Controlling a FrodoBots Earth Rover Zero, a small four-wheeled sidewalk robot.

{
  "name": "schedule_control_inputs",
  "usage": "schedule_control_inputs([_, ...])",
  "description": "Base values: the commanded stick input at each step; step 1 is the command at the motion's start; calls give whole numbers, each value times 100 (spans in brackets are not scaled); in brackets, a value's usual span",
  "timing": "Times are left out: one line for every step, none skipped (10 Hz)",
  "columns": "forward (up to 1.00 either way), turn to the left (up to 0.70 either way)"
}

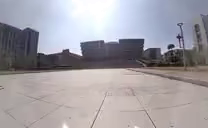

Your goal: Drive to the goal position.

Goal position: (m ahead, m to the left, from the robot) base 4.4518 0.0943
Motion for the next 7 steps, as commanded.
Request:
schedule_control_inputs([64, 2])
schedule_control_inputs([64, 2])
schedule_control_inputs([64, 2])
schedule_control_inputs([64, 2])
schedule_control_inputs([64, 2])
schedule_control_inputs([64, 2])
schedule_control_inputs([64, 2])
